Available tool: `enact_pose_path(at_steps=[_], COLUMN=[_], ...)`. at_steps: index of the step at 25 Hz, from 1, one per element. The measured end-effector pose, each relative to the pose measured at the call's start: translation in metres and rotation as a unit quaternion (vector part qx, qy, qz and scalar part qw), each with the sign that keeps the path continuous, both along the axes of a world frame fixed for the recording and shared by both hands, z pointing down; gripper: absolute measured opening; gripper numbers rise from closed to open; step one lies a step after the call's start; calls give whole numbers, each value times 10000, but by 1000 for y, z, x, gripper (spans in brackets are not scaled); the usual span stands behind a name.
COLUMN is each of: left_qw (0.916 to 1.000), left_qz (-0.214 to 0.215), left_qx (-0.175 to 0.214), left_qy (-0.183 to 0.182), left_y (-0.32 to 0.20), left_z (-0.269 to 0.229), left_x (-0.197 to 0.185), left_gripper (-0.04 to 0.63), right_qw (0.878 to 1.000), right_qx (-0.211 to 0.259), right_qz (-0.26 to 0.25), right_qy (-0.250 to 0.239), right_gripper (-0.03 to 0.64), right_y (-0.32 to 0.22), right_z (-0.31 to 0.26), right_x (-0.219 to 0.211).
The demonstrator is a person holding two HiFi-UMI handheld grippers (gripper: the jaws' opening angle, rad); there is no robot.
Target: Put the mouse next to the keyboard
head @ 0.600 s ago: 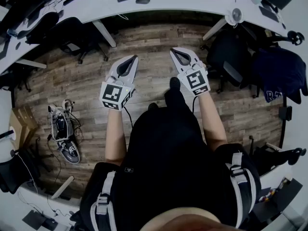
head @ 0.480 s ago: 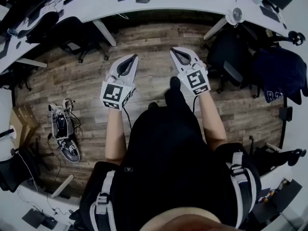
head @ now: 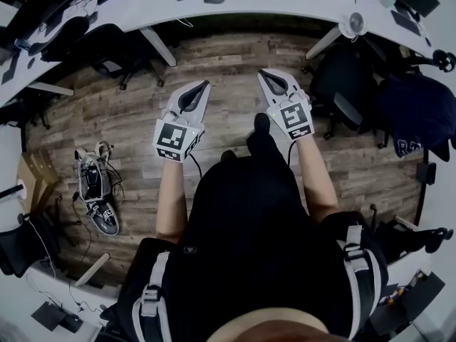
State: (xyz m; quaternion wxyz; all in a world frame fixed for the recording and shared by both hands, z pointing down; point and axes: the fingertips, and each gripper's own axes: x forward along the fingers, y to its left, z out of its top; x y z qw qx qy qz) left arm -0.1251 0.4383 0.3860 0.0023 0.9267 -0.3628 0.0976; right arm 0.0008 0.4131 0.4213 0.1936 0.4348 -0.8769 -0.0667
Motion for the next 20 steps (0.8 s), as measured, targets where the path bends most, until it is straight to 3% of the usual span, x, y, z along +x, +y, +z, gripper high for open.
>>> enact_pose_path(at_steps=[3, 6, 15, 20], left_qw=[10000, 9999, 9996, 9990], left_qz=[-30, -134, -247, -367], left_qx=[3, -1, -109, -193], left_qy=[27, 7, -81, -146], left_y=[-6, -12, -42, -65], left_z=[-1, -1, 4, 9], left_x=[3, 5, 22, 35], left_gripper=[-1, 46, 129, 178], right_qw=[10000, 9999, 9991, 9984], right_qx=[19, 30, 13, -18], right_qz=[-40, -146, -297, -406], right_qy=[-27, -67, -289, -391], right_gripper=[3, 15, 231, 278], right_y=[-5, -8, -41, -64], right_z=[0, 0, 1, 5], right_x=[3, 5, 22, 34])
